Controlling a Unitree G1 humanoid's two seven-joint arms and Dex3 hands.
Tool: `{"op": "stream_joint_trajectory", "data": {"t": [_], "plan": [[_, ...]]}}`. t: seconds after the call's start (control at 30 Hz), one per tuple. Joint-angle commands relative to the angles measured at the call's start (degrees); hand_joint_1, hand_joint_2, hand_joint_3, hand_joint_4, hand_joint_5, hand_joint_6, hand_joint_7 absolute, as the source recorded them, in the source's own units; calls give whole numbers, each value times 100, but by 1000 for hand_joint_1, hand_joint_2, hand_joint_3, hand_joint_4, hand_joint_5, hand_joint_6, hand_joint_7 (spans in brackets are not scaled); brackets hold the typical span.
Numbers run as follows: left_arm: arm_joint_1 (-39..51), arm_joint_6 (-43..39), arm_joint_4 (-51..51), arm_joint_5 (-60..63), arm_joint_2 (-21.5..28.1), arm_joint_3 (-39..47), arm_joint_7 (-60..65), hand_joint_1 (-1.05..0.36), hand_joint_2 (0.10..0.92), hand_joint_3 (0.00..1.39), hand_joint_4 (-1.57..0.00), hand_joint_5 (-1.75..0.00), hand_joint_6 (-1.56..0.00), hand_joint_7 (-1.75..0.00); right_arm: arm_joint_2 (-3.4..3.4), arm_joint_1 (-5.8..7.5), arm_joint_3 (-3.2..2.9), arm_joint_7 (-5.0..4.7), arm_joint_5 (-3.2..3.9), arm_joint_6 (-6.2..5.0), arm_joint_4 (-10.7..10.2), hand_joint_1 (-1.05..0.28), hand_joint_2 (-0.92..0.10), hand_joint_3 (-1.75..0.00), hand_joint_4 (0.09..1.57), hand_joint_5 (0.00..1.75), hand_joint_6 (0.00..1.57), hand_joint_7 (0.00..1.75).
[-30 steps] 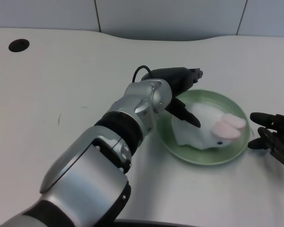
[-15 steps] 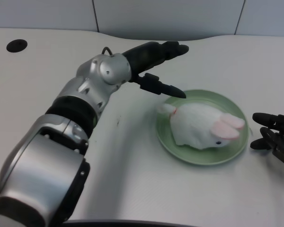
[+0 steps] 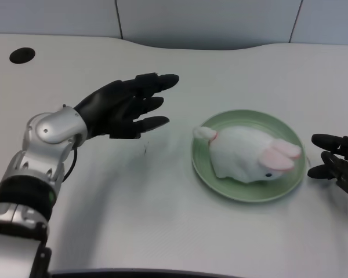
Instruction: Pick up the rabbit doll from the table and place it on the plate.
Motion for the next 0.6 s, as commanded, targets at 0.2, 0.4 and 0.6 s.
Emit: {"op": "stream_joint_trajectory", "data": {"t": [0.2, 0.4, 0.6], "plan": [[935, 602, -781, -637, 389, 453, -184, -787, 921, 384, -249, -128, -227, -36, -117, -82, -58, -78, 19, 124, 50, -418, -921, -249, 688, 894, 985, 10], [1650, 1338, -1316, -1111, 376, 812, -36, -721, 921, 384, -445, -195, -326, -45, -144, -96, -44, -126, -34, 91, 61, -403, -921, -264, 701, 877, 982, 8], [2287, 1618, -1866, -1280, 187, 998, 455, -705, 921, 412, -572, -397, -485, -59, -170, -114, -44, -145, -49, 117, 74, -404, -921, -265, 712, 873, 987, 10]]}}
